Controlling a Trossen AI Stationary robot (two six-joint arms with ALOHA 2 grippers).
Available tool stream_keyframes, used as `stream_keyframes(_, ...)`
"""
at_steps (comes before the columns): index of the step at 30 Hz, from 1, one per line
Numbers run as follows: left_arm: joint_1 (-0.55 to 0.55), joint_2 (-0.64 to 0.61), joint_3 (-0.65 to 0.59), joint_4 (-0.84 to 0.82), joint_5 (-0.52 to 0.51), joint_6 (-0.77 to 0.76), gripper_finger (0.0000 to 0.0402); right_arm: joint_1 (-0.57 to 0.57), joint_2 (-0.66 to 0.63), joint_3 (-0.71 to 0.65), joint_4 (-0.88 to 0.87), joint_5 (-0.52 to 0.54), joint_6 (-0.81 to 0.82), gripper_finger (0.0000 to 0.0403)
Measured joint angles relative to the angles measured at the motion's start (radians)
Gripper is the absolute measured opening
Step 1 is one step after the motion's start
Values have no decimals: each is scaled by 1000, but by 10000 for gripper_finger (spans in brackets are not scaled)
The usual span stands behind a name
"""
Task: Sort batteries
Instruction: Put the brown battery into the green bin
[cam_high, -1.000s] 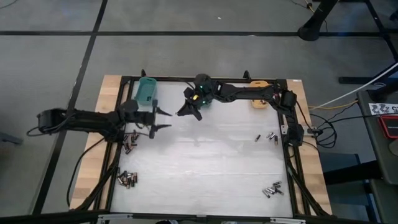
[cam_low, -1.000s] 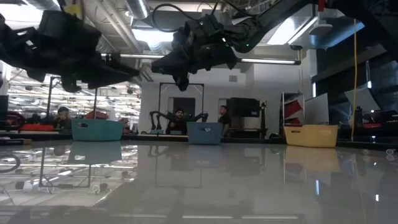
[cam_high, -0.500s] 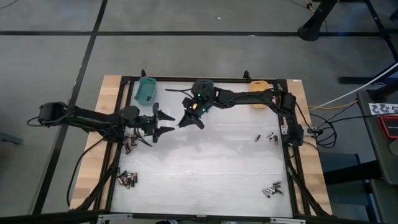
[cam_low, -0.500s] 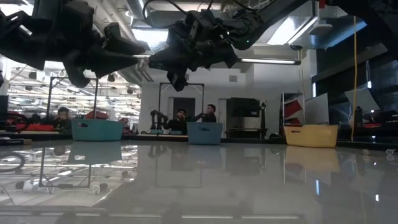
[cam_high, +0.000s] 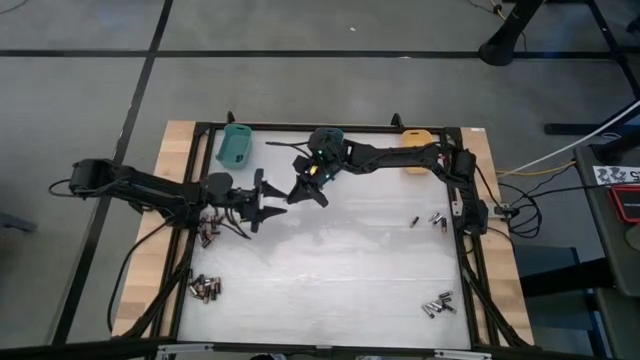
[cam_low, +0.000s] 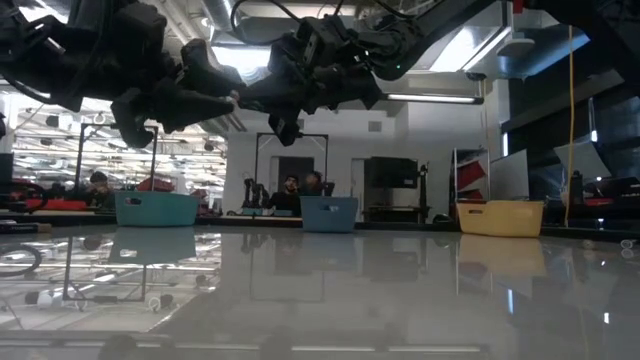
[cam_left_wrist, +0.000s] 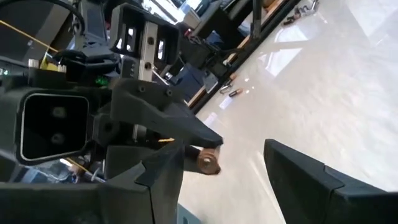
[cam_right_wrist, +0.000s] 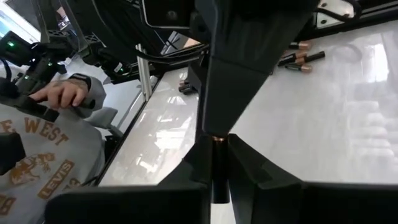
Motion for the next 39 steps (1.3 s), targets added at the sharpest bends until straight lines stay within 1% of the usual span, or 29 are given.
stream_keyframes(4, 1, 1, 5, 4, -1, -4, 209, 0, 0, 0, -5, -8, 0, 25)
stream_keyframes(7, 1, 1, 6, 9, -1, -8, 196, 0, 0, 0, -5, -7, 0, 26)
stream_keyframes(20, 1, 1, 6, -1, -2, -16, 94, 0, 0, 0, -4, 0, 0, 26)
stream_keyframes(27, 1, 1, 7, -1, -2, -16, 49, 0, 0, 0, -5, -23, 1, 26)
stream_keyframes(31, 1, 1, 7, -2, -2, -17, 34, 0, 0, 0, -6, -26, 0, 26)
stream_keyframes(35, 1, 1, 7, -3, -2, -18, 30, 0, 0, 0, -5, -26, 0, 26)
stream_keyframes(39, 2, 1, 7, -5, -4, -17, 31, 0, 0, 0, -7, -10, 1, 41)
